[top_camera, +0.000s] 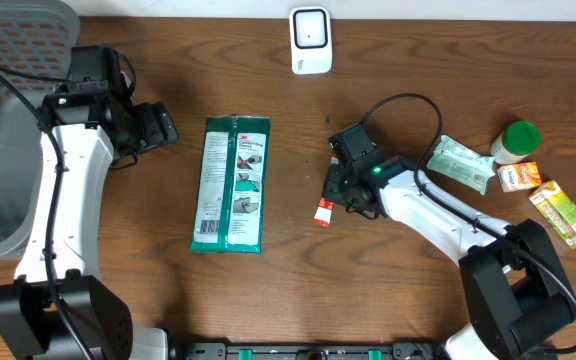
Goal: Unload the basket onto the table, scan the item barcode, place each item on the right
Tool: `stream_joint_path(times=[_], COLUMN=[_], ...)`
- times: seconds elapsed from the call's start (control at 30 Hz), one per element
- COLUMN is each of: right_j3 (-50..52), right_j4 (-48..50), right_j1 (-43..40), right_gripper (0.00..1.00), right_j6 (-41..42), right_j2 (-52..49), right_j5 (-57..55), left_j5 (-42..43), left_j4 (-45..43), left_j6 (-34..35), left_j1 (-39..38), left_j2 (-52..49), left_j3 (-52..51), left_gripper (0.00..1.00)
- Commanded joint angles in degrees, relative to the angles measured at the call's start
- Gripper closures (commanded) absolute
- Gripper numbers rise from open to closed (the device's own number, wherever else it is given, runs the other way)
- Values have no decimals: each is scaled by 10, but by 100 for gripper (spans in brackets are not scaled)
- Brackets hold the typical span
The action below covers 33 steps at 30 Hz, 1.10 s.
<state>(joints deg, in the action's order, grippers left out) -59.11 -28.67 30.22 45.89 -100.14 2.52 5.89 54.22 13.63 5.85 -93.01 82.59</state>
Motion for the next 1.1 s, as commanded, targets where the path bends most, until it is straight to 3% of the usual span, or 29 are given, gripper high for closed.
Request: stream_joint_path(times=[0.0, 0.33, 0.47, 0.6, 0.73, 1.07], right_j3=[0, 0, 0, 0, 0, 0], right_j4=[10, 10, -8, -20, -29, -66], right_j1=[14, 17, 13, -4, -28, -50], right_gripper=[66, 69, 80, 99, 99, 96], right_j6=[5, 29, 29, 14, -80, -200], right_j2=[-14, -79, -82, -58, -4, 92], right_j5=[-15, -28, -62, -69, -69, -53], left_j5=[-1, -1, -1, -1, -1, -1], left_j4=[3, 3, 3, 3, 3, 3], left_j6=[-3, -3, -3, -3, -3, -3], left_j1=[2, 2, 2, 2, 2, 2], left_j2=[-2, -2, -2, -2, -2, -2], left_j3=[2, 2, 2, 2, 2, 2], left_gripper=[7, 8, 8, 8, 8, 8])
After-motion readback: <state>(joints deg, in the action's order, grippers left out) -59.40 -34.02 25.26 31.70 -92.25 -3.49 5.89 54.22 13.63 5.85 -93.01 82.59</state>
